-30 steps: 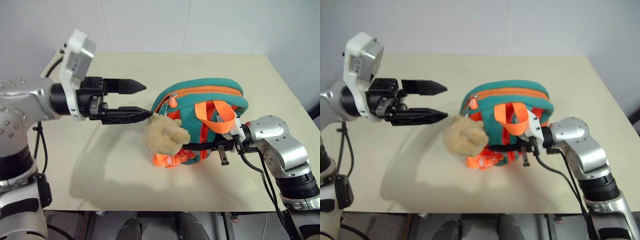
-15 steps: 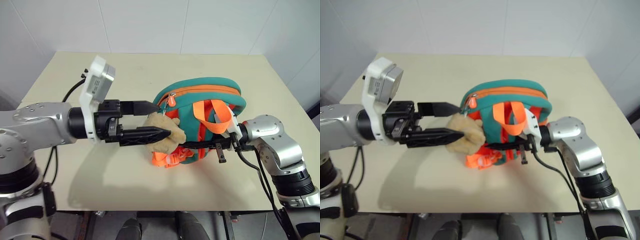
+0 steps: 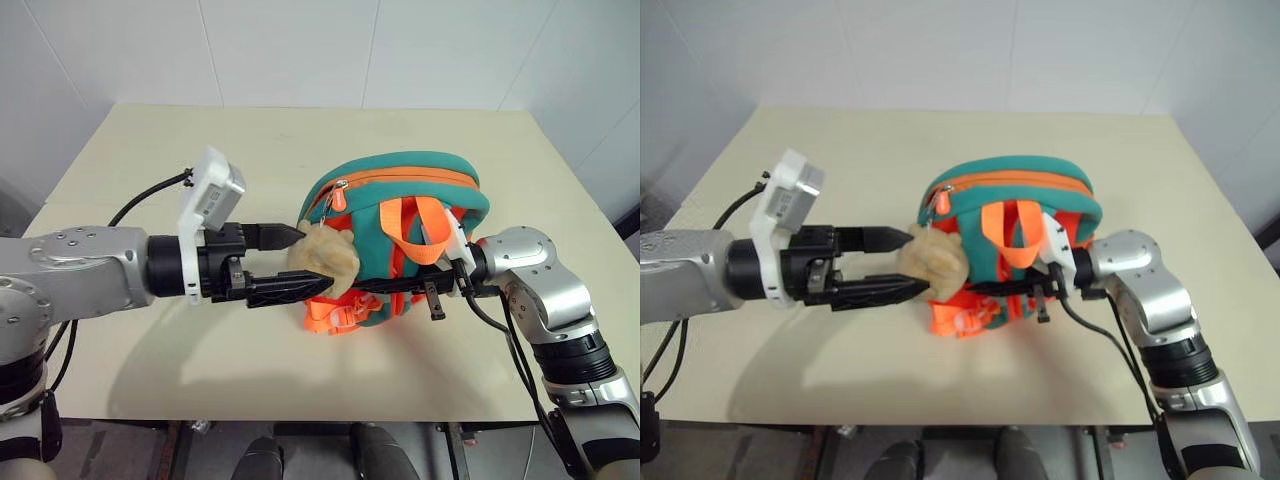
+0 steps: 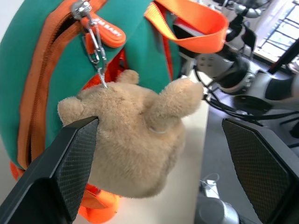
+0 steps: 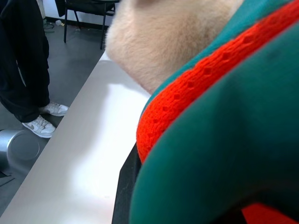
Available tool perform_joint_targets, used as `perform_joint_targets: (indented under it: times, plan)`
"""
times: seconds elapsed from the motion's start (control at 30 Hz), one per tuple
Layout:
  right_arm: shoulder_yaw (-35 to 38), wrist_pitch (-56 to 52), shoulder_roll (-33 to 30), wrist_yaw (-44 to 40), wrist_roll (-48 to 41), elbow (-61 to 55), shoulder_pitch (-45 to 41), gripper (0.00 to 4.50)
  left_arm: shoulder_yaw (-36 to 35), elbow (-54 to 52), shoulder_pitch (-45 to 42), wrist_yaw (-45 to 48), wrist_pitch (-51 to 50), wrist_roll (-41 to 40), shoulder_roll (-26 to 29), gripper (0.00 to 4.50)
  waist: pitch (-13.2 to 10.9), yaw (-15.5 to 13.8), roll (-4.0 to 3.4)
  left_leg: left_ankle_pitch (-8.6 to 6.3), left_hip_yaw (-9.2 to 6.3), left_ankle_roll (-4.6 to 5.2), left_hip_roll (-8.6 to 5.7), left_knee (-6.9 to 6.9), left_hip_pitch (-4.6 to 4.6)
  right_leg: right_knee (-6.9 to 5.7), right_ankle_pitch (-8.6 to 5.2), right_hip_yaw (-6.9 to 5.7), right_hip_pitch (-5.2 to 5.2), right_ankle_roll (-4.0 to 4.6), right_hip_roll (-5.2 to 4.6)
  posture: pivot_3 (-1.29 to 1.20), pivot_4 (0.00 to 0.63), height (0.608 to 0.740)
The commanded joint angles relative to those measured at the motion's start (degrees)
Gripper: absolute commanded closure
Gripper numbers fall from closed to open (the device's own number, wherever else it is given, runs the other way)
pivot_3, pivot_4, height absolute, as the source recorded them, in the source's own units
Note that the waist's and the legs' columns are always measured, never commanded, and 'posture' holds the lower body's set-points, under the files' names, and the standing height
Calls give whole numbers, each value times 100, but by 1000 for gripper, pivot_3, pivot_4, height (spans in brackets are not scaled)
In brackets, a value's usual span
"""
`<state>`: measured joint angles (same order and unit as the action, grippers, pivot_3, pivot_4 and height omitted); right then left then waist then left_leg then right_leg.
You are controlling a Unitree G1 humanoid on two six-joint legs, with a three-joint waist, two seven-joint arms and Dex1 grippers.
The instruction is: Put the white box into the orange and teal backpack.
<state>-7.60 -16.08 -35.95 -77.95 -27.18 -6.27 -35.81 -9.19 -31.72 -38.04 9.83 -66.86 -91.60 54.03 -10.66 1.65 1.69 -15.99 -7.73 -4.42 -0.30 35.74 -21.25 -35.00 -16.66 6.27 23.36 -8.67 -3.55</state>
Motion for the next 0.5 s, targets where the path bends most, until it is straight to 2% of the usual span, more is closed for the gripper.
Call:
perform_joint_targets:
  times: [0.03,0.33,0.43,0.5]
  plan:
    - [-38,85,70,-44,3,-36,-144,4026,301,-171,-132,-100,200,365,-103,30,0,-2,0,0,1,0,0,0,0,0,0,0,0,0,0,0,150,740]
    - [-14,91,83,-46,31,-17,-159,4026,807,-244,-338,-43,164,974,-320,30,0,-2,0,0,7,0,0,0,0,1,0,4,0,0,0,0,150,740]
    - [-6,99,83,-49,33,-5,-163,4026,864,-186,-346,-199,6,856,-274,620,0,0,0,0,8,0,0,1,0,1,0,4,0,0,0,0,150,740]
    - [0,106,81,-55,35,0,-158,4026,878,-179,-399,-199,5,910,-303,1218,0,0,0,0,8,1,0,1,0,1,0,5,0,-1,0,0,150,740]
